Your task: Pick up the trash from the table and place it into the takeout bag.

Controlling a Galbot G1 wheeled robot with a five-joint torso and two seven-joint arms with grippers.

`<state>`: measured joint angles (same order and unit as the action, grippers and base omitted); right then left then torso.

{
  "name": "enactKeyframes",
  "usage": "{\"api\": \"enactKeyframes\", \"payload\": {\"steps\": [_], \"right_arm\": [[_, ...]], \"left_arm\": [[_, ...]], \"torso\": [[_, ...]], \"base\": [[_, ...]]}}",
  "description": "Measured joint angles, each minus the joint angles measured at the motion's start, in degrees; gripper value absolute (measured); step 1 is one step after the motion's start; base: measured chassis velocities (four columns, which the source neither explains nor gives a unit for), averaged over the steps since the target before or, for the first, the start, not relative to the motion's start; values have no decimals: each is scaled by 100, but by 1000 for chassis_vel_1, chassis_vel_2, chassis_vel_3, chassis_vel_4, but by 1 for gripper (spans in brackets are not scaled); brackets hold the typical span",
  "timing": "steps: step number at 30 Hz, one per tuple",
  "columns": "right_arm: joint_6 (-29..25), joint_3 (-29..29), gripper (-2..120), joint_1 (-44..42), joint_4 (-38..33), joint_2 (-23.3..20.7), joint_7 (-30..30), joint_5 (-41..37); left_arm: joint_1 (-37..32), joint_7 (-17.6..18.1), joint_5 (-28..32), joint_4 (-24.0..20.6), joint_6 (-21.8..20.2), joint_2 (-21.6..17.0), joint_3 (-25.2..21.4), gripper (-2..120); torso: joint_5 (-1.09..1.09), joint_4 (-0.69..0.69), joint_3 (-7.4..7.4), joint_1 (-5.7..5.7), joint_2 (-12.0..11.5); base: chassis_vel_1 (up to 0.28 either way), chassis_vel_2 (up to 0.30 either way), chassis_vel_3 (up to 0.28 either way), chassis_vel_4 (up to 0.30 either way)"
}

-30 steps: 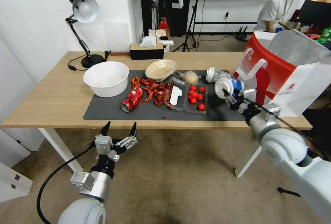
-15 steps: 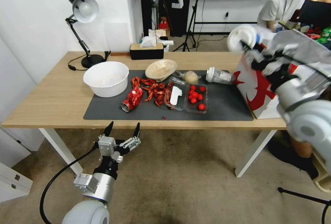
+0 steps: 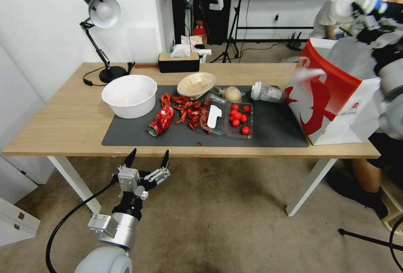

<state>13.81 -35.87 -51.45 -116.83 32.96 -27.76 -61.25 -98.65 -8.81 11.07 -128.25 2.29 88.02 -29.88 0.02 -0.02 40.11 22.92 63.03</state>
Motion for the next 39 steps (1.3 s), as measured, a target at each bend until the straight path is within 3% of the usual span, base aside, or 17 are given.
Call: {"api": "enactKeyframes", "payload": {"steps": [4, 16, 27, 28, 31, 33, 35, 37, 39], "right_arm": [[544, -165, 25, -392, 17, 31, -246, 382], [1153, -159, 26, -616, 81, 190, -529, 790], [1262, -121, 70, -572, 82, 191, -579, 721], [1262, -121, 70, -572, 82, 191, -579, 721], [1012, -137, 86, -482, 78, 173, -536, 447], [937, -151, 88, -463, 60, 165, -515, 340], [418, -226, 98, -442, -52, 145, -400, 80], [277, -248, 99, -455, -84, 142, -329, 33], [-222, -377, 100, -595, -265, 128, 80, -75]], "left_arm": [[9, 0, -1, 22, 13, -9, 15, 100], [14, 2, -1, 74, 76, -48, 13, 100], [39, -2, -15, 128, 104, -58, 19, 100], [39, -2, -15, 128, 104, -58, 19, 100], [50, -3, -16, 142, 104, -66, 24, 100], [55, -3, -16, 146, 104, -67, 24, 100], [68, -4, -16, 156, 103, -68, 24, 100], [69, -4, -16, 160, 103, -69, 24, 100], [73, -4, -16, 169, 100, -70, 24, 100]], "torso": [[-1, 1, 0, 0, 0], [-2, 2, 0, 0, 0], [-2, 2, 0, 1, 0], [-2, 2, 0, 1, 0], [-3, 2, 0, 1, 0], [-2, 2, 0, 1, 0], [-4, 2, 0, 1, 0], [-4, 2, 0, 1, 0], [-3, 2, 0, 1, 0]], "base": [[0, 0, 0, 0], [0, 0, 0, 0], [0, 0, 0, 0], [0, 0, 0, 0], [0, 0, 0, 0], [0, 0, 0, 0], [0, 0, 0, 0], [0, 0, 0, 0], [0, 0, 0, 0]]}}
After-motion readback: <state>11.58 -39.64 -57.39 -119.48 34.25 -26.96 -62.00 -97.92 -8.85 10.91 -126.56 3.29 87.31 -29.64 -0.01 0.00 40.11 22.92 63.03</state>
